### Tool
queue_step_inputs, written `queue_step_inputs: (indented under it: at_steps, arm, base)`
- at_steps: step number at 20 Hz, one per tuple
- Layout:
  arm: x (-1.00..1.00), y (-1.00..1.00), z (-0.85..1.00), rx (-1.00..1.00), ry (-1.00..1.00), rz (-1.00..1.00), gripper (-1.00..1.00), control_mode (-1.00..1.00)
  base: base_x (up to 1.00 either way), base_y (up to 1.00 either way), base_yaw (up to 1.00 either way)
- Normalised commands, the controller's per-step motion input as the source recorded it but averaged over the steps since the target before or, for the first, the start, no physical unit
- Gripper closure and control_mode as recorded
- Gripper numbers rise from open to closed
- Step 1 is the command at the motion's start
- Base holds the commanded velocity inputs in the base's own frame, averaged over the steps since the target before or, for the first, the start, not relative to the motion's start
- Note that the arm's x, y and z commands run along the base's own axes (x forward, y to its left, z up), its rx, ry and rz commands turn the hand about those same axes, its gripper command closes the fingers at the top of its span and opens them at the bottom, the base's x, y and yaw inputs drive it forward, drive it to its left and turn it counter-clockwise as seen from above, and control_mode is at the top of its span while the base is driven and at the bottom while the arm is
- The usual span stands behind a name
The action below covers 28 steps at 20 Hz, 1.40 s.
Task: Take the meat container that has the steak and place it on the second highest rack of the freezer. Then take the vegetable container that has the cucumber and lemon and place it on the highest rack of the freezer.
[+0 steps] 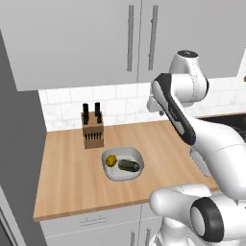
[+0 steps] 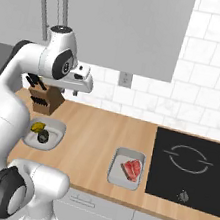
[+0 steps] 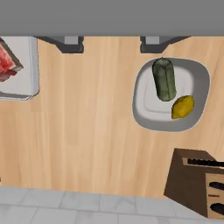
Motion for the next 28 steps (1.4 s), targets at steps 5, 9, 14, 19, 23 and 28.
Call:
queue_step_inputs:
  at_steps: [5,9,14,19,23,28]
  arm:
    - [-0.57,-0.30,-0.06,0.03,0.00,-0.07,-1.00,-1.00]
    - [-0.98,-1.00,0.00,0.17,0.00,-0.26,-1.00,-1.00]
    - [-0.57,-1.00,-0.09,0.18,0.00,-0.45,-1.00,-1.00]
    - [-0.30,-1.00,-0.49,0.10,0.00,-0.55,-1.00,-1.00]
    - [-0.84,-0.82,-0.46,0.17,0.14,-0.58,-1.00,-1.00]
    - [-0.51,-0.43,-0.59,0.12,0.10,-0.65,-1.00,-1.00]
  base:
    - [0.00,0.00,0.00]
    - [0.00,0.00,0.00]
    - [0.00,0.00,0.00]
    - [0.00,0.00,0.00]
    - [0.00,0.00,0.00]
    - [0.00,0.00,0.00]
